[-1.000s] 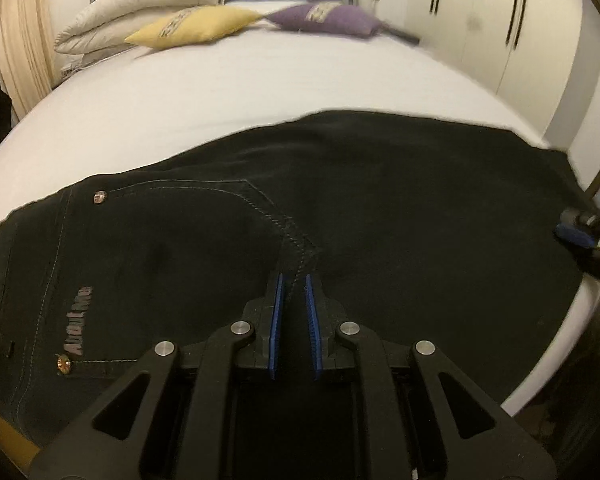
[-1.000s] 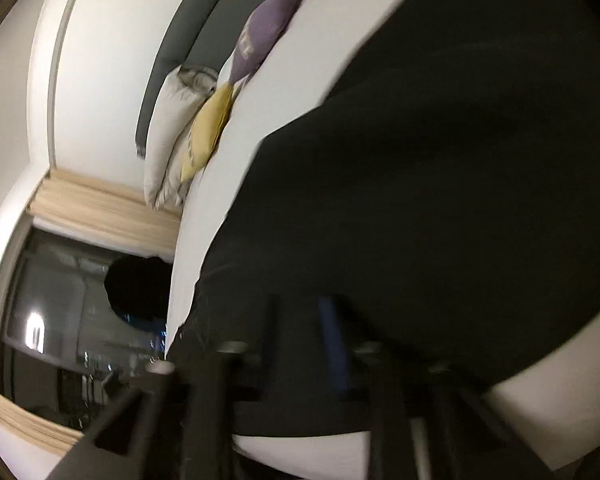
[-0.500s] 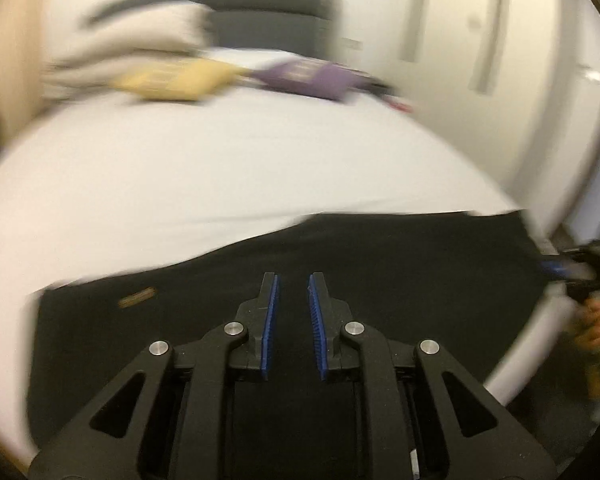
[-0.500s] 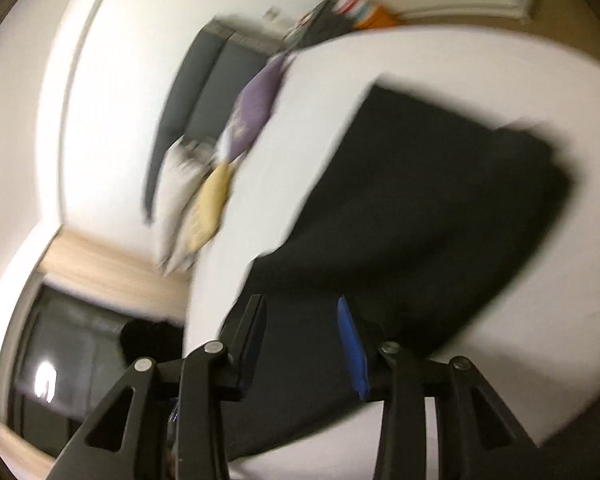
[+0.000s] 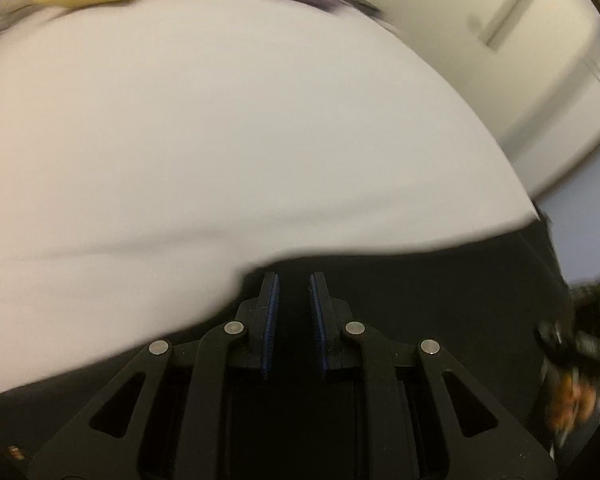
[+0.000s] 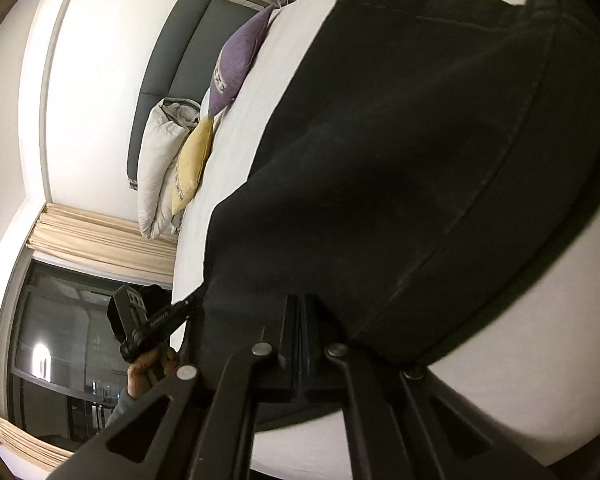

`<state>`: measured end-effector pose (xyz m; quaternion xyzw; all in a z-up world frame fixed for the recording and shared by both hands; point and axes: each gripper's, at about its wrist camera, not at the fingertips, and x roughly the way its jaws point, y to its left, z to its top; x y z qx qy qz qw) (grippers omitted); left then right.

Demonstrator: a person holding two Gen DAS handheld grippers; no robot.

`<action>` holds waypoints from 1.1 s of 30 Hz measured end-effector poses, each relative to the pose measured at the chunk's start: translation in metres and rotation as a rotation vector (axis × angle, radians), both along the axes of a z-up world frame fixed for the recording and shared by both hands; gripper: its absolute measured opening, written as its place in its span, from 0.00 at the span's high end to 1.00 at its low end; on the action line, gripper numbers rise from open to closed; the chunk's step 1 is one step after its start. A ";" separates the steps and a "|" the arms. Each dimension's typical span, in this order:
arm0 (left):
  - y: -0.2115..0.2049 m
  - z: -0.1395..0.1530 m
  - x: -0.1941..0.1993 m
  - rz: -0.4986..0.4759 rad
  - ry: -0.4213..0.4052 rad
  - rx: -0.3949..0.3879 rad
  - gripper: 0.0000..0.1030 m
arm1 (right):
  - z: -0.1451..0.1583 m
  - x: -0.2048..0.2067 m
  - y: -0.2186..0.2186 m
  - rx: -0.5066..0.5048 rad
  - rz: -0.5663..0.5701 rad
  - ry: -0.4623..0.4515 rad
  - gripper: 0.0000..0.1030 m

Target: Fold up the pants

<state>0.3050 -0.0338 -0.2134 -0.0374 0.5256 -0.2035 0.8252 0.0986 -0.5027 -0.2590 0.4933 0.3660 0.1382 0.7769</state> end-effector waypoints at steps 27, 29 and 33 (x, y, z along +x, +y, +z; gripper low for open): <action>-0.020 -0.026 -0.026 0.045 -0.082 0.040 0.85 | 0.035 0.018 0.021 -0.104 0.016 -0.018 0.72; -0.016 -0.014 -0.024 0.086 -0.114 0.098 0.85 | 0.045 0.007 -0.002 -0.125 -0.073 -0.006 0.64; -0.041 0.011 -0.066 -0.003 -0.206 0.120 0.85 | 0.084 0.023 -0.005 -0.088 -0.046 -0.155 0.51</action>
